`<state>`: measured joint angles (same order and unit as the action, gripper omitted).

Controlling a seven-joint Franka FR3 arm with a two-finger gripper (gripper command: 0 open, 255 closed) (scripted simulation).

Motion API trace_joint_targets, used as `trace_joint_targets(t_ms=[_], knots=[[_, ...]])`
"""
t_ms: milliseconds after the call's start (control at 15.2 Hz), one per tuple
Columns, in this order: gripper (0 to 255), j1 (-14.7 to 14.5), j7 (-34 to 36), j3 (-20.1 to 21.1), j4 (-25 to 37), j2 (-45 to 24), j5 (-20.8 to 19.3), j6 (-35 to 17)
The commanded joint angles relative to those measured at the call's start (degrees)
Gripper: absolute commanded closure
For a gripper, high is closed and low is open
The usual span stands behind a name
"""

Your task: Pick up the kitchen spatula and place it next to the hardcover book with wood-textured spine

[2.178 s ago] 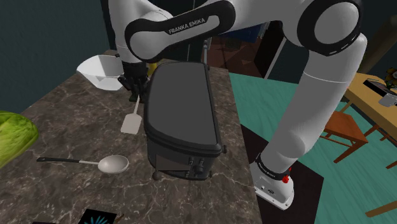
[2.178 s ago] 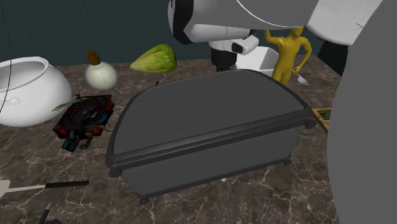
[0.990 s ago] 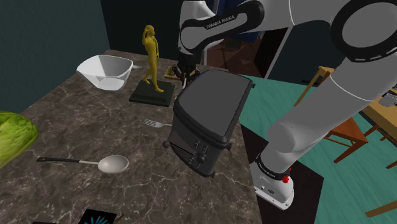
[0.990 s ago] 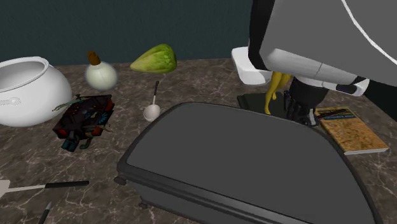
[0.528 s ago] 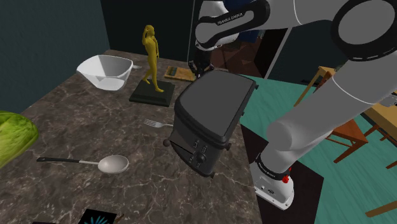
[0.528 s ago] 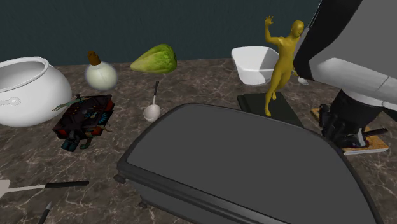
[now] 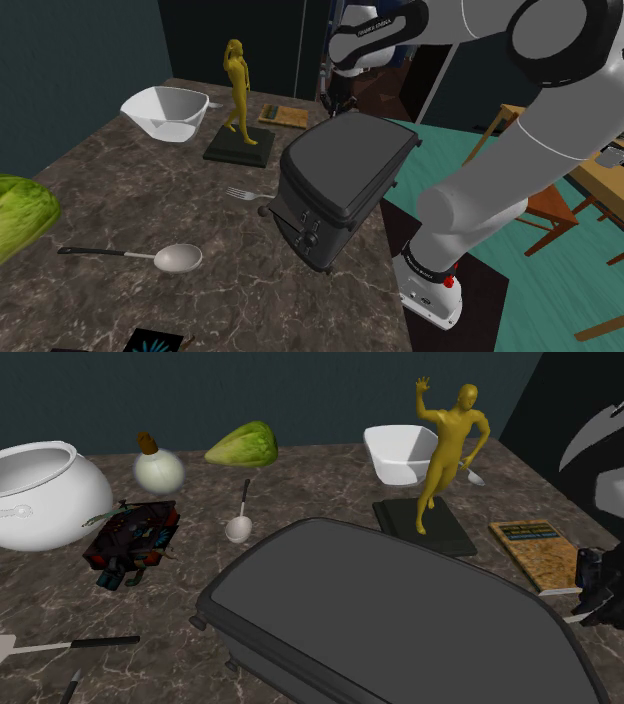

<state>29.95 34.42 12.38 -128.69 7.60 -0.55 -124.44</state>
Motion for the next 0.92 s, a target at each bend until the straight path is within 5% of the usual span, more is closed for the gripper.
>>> trace_joint_targets(t_ms=[0, 528, 858], knots=[[255, 1.41, -3.03, -1.74, 1.7, -1.05, -0.32, 0.62], [255, 6.65, -13.82, -7.64, 9.0, -7.45, -0.94, 1.32], [255, 6.66, -13.61, -7.63, 6.81, -8.99, -1.17, -2.4]])
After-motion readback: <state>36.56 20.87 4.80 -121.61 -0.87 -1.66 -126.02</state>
